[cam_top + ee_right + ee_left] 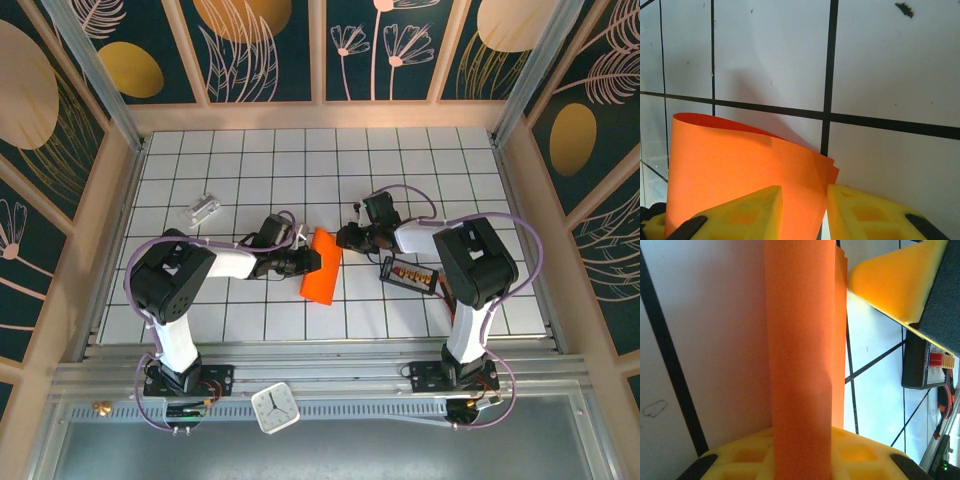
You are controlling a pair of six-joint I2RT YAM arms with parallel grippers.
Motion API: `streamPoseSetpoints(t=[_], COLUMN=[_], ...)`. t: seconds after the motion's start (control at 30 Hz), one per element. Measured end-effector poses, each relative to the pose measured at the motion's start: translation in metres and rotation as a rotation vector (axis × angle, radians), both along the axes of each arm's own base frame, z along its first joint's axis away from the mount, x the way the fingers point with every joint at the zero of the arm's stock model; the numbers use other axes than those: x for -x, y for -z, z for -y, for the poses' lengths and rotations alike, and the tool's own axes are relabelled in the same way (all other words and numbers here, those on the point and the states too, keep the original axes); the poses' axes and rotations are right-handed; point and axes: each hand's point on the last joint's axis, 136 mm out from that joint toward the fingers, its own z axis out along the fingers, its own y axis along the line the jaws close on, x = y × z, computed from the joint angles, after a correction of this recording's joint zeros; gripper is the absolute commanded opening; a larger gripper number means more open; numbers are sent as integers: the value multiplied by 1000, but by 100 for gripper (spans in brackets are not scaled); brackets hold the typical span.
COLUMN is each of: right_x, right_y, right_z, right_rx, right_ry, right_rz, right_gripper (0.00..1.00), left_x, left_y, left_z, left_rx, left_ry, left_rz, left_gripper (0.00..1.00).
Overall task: Fold a paper plane with a square sheet of paper (pick it up from the middle)
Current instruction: Hold the square sheet of paper at the center of the table.
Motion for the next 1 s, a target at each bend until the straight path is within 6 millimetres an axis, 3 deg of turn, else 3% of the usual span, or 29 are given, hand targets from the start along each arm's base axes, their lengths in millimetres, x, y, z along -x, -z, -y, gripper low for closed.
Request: streamPoseSetpoints(t=[1.0], right_x=[-1], right_y=[0], right_z=[0], right_rx=[-7], right_ry=[-2], right_rz=[-6], right_gripper=[31], left_x=[1], left_y=[1], left_z=[0], left_rx=[-13], left_ry=[16], left_rz=[3], left_gripper=[23])
